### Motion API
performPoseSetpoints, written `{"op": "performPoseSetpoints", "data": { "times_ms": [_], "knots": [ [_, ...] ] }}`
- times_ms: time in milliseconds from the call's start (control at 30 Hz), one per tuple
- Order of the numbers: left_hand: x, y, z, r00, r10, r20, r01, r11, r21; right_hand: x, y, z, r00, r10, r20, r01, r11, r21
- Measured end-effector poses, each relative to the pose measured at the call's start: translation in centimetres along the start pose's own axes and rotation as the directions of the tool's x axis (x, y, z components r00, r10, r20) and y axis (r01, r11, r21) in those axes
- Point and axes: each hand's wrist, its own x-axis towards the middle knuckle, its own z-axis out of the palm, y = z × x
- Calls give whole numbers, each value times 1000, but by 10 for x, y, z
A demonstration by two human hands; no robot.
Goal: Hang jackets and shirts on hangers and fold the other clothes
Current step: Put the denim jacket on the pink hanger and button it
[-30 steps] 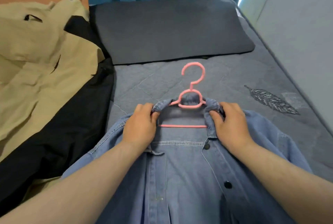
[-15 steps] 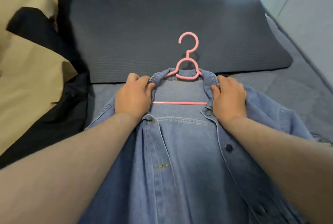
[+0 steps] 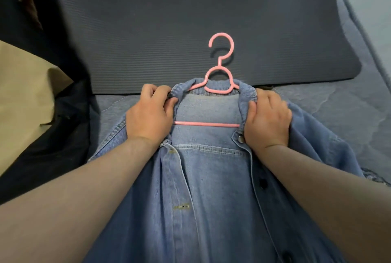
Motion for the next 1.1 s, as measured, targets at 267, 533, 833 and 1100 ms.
{"op": "performPoseSetpoints", "data": {
  "times_ms": [267, 533, 833, 1100],
  "knots": [
    [0, 1, -5, 999, -12, 30, 13, 1000, -5, -101, -8, -61, 945, -161, 283, 141, 986, 88],
    [-19, 5, -21, 996, 21, 82, -5, 982, -188, -150, 15, -44, 909, -235, 344, 300, 942, -148],
    [-311, 10, -67, 899, 143, 414, -192, 978, 81, -151, 5, -52, 895, -185, 407, 287, 935, -207],
    [-315, 9, -69, 911, 125, 393, -197, 969, 149, -336, 63, -183, 994, -23, 108, 1, 980, 200]
  ]
}}
